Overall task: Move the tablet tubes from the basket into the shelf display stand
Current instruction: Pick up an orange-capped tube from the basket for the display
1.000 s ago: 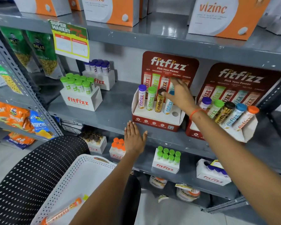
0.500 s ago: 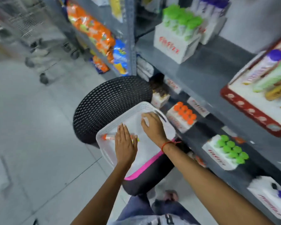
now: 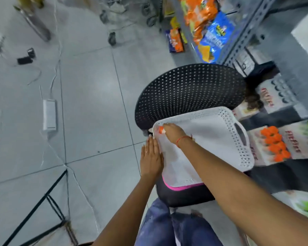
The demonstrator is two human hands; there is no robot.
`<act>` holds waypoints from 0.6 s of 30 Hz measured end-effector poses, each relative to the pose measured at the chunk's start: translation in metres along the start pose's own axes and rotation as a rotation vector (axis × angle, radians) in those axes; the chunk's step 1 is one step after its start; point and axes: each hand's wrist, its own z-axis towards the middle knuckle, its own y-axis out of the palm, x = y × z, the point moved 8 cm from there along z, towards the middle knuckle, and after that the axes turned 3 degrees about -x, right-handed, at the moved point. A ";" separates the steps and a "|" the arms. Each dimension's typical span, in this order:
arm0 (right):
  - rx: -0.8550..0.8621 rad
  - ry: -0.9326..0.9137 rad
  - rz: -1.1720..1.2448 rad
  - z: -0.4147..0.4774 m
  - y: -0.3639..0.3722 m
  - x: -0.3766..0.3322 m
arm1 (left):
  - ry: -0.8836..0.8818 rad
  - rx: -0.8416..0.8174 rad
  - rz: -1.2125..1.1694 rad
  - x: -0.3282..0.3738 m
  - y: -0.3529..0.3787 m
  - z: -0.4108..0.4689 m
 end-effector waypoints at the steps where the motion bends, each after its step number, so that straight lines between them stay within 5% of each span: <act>1: -0.007 -0.005 -0.044 0.002 0.004 0.001 | 0.000 0.017 0.002 0.000 0.000 0.001; 8: -0.011 0.060 -0.096 -0.045 0.001 0.011 | 0.032 0.078 0.088 0.006 -0.005 -0.001; 18: 0.565 0.435 0.317 -0.255 -0.125 0.126 | 0.431 0.163 0.039 0.168 -0.042 -0.001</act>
